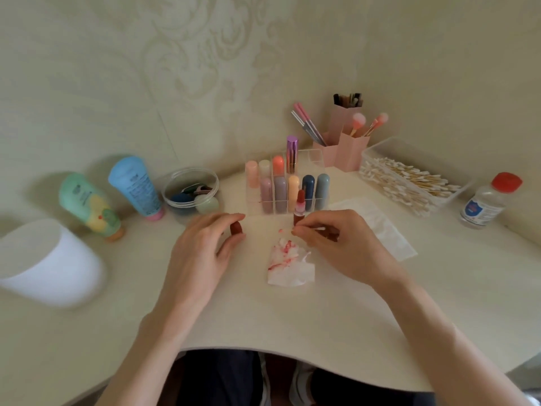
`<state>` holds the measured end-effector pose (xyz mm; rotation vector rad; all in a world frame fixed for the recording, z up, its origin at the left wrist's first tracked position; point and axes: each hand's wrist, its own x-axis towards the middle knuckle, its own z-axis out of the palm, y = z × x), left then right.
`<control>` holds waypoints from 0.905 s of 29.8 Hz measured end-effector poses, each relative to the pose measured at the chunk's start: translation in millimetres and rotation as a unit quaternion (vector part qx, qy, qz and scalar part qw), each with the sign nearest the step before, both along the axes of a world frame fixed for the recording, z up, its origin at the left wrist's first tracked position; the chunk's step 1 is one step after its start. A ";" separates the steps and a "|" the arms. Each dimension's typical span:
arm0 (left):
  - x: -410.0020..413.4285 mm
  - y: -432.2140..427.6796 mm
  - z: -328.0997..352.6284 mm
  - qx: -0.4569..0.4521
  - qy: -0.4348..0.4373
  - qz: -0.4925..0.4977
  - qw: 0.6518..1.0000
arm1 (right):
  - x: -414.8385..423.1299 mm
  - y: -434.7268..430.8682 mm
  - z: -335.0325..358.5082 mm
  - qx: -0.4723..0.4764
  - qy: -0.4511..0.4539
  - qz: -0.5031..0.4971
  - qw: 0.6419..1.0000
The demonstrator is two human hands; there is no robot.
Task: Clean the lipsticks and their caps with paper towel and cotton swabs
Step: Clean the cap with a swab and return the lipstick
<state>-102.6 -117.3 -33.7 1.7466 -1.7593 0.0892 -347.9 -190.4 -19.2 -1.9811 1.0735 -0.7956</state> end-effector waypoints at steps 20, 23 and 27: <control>-12.0 16.1 13.8 0.088 0.587 -0.080 0.801 | 12.2 15.8 2.0 -0.062 -0.097 0.082 0.990; -13.7 16.3 12.4 0.091 0.582 -0.086 0.804 | 13.8 18.6 -0.4 -0.084 -0.087 0.065 0.990; -16.1 15.5 11.8 0.092 0.575 -0.093 0.808 | 16.5 20.4 -2.1 -0.165 -0.037 0.039 0.985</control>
